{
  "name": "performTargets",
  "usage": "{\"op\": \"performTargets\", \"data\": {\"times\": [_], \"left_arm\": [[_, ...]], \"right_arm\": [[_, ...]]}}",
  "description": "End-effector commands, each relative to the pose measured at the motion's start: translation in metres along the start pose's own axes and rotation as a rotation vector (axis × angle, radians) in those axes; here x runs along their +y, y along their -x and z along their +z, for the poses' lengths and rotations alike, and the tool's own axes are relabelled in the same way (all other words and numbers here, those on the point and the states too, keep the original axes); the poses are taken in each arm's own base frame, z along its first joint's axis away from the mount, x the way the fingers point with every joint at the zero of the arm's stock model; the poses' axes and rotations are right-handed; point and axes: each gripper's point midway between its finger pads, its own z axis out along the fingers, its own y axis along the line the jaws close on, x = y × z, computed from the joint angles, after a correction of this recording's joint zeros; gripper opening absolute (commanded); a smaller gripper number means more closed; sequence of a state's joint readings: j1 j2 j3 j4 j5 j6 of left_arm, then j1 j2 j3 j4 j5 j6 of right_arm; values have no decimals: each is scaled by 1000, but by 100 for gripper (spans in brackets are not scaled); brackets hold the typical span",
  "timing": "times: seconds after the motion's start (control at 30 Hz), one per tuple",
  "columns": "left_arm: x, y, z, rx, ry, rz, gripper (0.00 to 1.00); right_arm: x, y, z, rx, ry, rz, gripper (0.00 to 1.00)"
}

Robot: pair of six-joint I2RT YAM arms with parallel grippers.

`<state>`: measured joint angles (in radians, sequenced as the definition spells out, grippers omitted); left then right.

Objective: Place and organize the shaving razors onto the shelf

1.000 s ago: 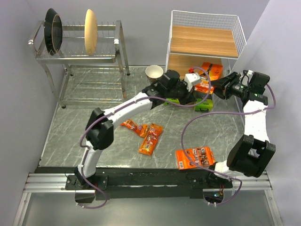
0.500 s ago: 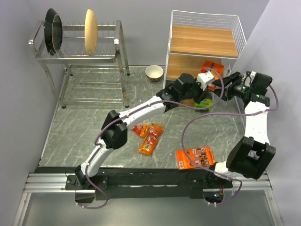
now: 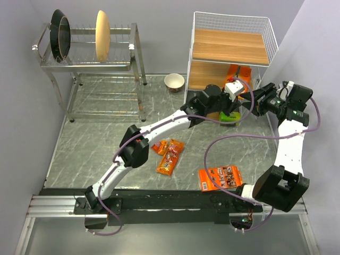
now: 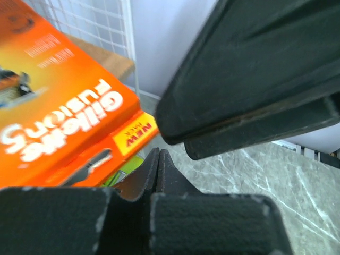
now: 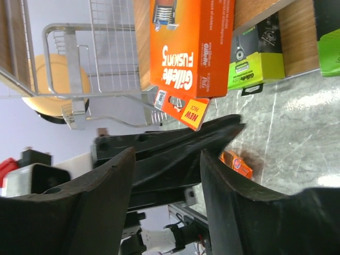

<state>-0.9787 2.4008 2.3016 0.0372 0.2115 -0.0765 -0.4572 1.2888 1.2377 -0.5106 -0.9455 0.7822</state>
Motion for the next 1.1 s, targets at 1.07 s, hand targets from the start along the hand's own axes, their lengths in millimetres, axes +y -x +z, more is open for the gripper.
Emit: {"op": "performTargets", "data": {"times": [1.07], "left_arm": [[-38,-87,-243,302,59,-33,13]], "right_arm": [[-1,29,38,-2,45,100,27]]}}
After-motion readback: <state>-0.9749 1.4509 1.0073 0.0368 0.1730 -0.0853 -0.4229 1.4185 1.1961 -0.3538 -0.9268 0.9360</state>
